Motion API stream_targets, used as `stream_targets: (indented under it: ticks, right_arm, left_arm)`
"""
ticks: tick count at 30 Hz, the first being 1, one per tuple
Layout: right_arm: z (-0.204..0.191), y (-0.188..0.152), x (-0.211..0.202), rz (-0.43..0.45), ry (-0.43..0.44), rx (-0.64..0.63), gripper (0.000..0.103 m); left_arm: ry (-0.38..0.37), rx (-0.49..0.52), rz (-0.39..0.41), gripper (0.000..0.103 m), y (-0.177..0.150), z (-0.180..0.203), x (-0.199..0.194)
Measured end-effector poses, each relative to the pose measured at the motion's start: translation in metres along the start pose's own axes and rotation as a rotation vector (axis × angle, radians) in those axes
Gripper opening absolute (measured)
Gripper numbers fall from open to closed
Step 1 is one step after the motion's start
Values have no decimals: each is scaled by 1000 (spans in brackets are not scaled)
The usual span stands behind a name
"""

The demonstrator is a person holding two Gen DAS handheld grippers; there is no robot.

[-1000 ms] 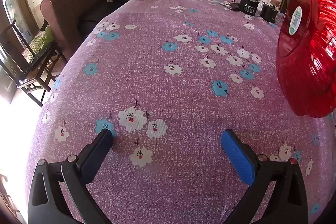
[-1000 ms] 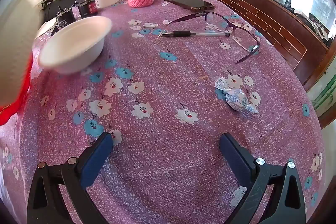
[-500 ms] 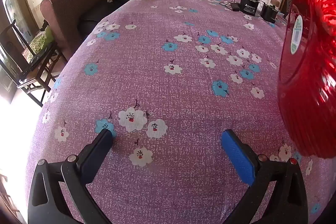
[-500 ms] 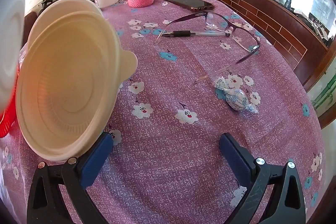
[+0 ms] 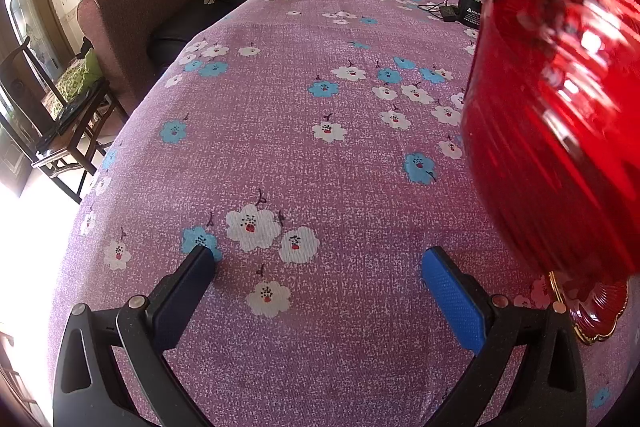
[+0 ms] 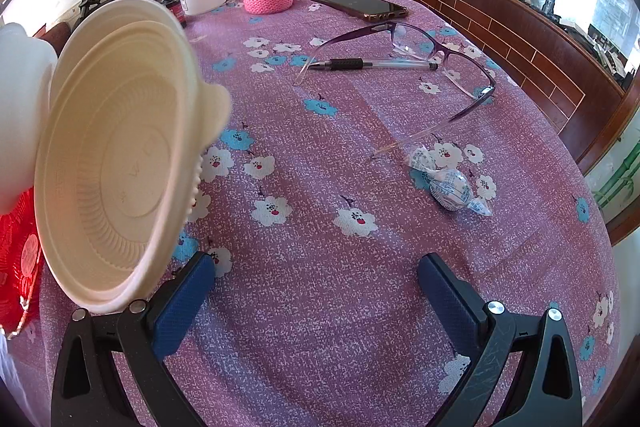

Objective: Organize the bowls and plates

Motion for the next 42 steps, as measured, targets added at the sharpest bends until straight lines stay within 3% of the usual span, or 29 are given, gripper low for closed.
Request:
stream_targets:
  ticks: [42]
  right_arm:
    - [0, 0, -1, 0, 0, 0, 102]
  left_arm:
    - [0, 0, 0, 103, -1, -1, 0]
Point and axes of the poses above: each gripper's, at about its wrist camera, not at the fingertips, and x roughly the way its jaws point, z to its right, y to its top, the point moved 8 cm from there along x, roughly the way its jaws point, and after that the axes turned 11 degrees about x, right-handed, at the moved point
